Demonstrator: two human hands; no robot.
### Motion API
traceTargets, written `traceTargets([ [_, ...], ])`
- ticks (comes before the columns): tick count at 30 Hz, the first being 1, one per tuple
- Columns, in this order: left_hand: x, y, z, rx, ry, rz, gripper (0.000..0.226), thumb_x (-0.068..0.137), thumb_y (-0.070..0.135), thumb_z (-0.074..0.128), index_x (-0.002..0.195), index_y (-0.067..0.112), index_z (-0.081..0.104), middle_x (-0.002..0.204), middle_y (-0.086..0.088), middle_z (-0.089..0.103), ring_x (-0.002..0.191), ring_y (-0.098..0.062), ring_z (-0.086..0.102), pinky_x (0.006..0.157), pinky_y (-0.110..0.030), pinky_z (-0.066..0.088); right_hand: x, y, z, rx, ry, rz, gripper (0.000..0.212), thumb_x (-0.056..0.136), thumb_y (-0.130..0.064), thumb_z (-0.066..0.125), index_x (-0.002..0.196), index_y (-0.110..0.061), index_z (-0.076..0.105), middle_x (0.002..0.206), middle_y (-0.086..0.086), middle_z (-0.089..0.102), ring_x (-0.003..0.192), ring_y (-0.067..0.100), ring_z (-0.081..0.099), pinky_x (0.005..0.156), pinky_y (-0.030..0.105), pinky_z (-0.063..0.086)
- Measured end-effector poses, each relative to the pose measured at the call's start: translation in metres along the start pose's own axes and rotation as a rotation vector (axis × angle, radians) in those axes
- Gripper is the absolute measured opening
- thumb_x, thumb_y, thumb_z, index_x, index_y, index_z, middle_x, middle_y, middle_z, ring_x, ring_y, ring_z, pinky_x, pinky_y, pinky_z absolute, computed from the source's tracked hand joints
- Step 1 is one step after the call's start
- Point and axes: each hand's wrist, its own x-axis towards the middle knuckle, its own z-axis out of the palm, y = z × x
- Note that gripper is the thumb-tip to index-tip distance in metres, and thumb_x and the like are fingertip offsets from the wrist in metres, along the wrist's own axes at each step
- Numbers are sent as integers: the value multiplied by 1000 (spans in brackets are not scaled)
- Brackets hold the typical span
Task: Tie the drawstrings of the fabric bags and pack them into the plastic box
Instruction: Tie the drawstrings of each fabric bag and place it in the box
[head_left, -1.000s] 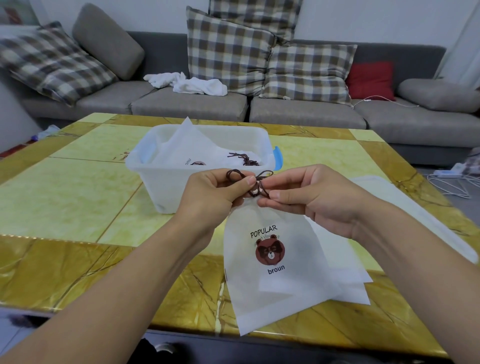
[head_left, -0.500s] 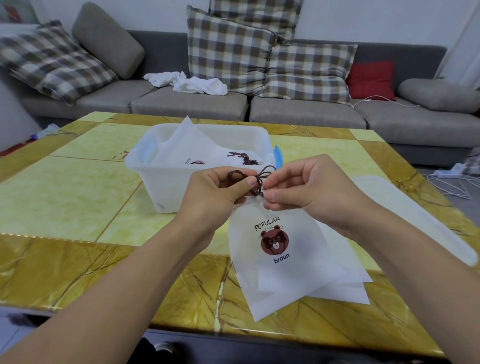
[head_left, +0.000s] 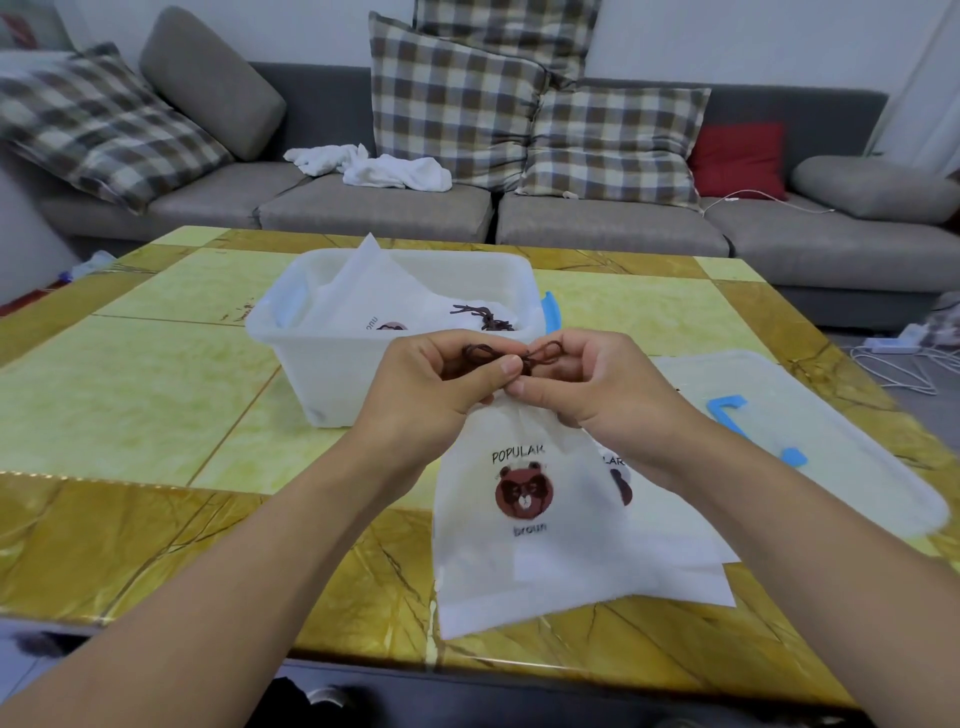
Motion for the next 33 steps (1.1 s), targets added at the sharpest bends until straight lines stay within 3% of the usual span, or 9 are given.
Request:
traceTargets([
  [6, 1, -2, 0, 290, 45, 225, 19, 84, 2, 75, 87, 20, 79, 81, 8, 78, 79, -6, 73, 77, -19, 56, 0, -1, 0, 58, -61, 131, 4, 88, -5, 71, 85, -6, 74, 73, 7, 58, 59, 14, 42, 49, 19, 34],
  [9, 1, -3, 1, 350, 48, 297, 16, 85, 1, 75, 90, 15, 81, 83, 9, 78, 82, -6, 74, 79, -20, 57, 2, -2, 1, 53, -63, 177, 23, 92, -7, 64, 71, -16, 62, 56, -5, 49, 47, 7, 40, 43, 16, 33],
  [12, 0, -2, 3, 388, 52, 339, 15, 85, 1, 75, 92, 13, 81, 86, 8, 78, 84, -4, 73, 80, -19, 56, 3, -2, 0, 75, -100, 179, 9, 95, -7, 62, 86, -10, 62, 60, -4, 51, 48, 5, 44, 45, 15, 37],
  [14, 0, 0, 3, 372, 69, 332, 15, 84, 2, 75, 89, 16, 80, 84, 10, 78, 82, -3, 73, 78, -16, 54, 3, -1, -5, 154, -159, 165, 6, 90, -8, 69, 94, -9, 65, 72, 2, 59, 58, 9, 51, 53, 18, 45],
  [17, 0, 1, 1, 283, 56, 254, 16, 84, 4, 76, 87, 20, 79, 81, 8, 78, 80, -7, 73, 78, -18, 54, 3, 1, -16, 257, -241, 180, 6, 75, -14, 75, 71, -18, 72, 71, -1, 63, 56, 10, 57, 56, 19, 54],
  [19, -1, 2, 1, 193, 21, 188, 14, 85, 3, 74, 87, 17, 78, 82, 5, 78, 79, -8, 72, 77, -18, 54, 2, 3, -21, 298, -254, 198, 2, 71, -15, 73, 73, -16, 73, 68, -2, 63, 53, 8, 59, 54, 18, 55],
  [27, -2, 4, 1, 77, -20, 87, 15, 85, -2, 71, 88, 11, 77, 76, 2, 77, 73, -8, 71, 71, -16, 55, 7, 4, -34, 57, -230, 96, 21, 90, -34, 63, 85, -14, 69, 77, -3, 65, 62, 7, 56, 57, 20, 47],
  [31, -2, 5, 0, 62, 15, 87, 15, 85, -2, 71, 88, 11, 77, 76, 1, 75, 72, -7, 70, 70, -14, 53, 8, 8, -31, 80, -219, 120, 32, 100, -33, 54, 73, -17, 58, 72, -3, 56, 61, 9, 49, 61, 26, 42],
  [33, -2, 5, 0, 55, 33, 86, 15, 85, -2, 71, 88, 11, 78, 76, 0, 75, 72, -8, 71, 70, -14, 53, 8, 8, -35, 93, -260, 151, 29, 99, -30, 56, 75, -16, 64, 75, -2, 59, 65, 11, 53, 60, 24, 47],
])
